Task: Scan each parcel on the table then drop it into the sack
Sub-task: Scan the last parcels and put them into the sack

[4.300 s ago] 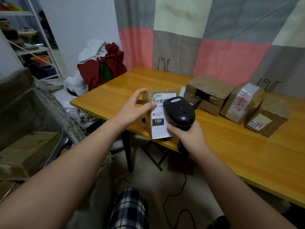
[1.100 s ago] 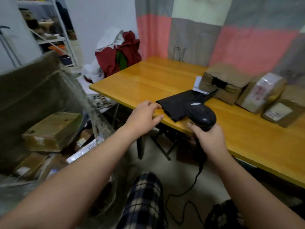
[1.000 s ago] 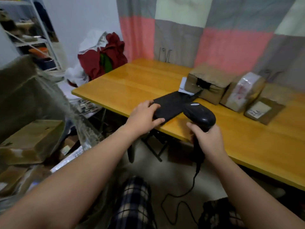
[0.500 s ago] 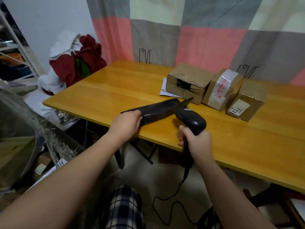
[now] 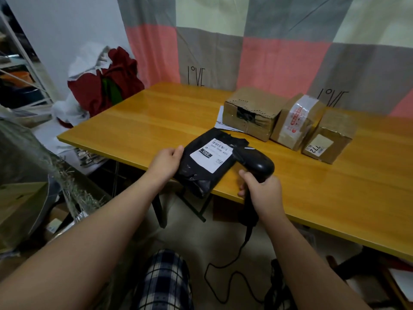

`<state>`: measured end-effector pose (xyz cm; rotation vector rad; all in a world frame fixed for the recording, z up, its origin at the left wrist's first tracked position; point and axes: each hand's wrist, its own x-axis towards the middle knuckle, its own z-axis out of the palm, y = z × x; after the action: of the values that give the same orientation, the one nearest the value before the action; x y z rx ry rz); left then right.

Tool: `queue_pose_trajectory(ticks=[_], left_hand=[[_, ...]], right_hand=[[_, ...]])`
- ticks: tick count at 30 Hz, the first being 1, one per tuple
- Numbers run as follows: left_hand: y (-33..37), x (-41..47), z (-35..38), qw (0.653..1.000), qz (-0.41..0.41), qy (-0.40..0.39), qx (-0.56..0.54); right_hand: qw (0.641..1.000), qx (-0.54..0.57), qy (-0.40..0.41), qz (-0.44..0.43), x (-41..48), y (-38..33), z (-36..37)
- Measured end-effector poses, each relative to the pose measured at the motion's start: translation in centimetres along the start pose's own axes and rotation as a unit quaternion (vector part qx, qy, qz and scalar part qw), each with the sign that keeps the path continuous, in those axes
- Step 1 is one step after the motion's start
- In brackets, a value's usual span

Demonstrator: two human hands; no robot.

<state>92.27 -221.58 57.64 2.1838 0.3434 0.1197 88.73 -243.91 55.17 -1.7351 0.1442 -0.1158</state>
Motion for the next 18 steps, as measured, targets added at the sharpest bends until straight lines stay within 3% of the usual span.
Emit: queue_pose_trajectory(ticks=[8, 14, 18], left_hand=[[2.6, 3.0, 1.0, 0.974, 0.016, -0.064, 0.218], [5.2, 5.3, 2.4, 0.96, 0.02, -0.131, 0.246], [5.8, 4.8, 2.0, 0.967, 0.106, -0.079, 0.22]], right_hand=[[0.999, 0.012, -0.023, 0.032, 0.7, -0.6, 0.0], [0.999, 0.02, -0.016, 0.04, 0.7, -0.6, 0.0], [0.998, 0.033, 0.0, 0.048, 0.5, -0.7, 0.0]])
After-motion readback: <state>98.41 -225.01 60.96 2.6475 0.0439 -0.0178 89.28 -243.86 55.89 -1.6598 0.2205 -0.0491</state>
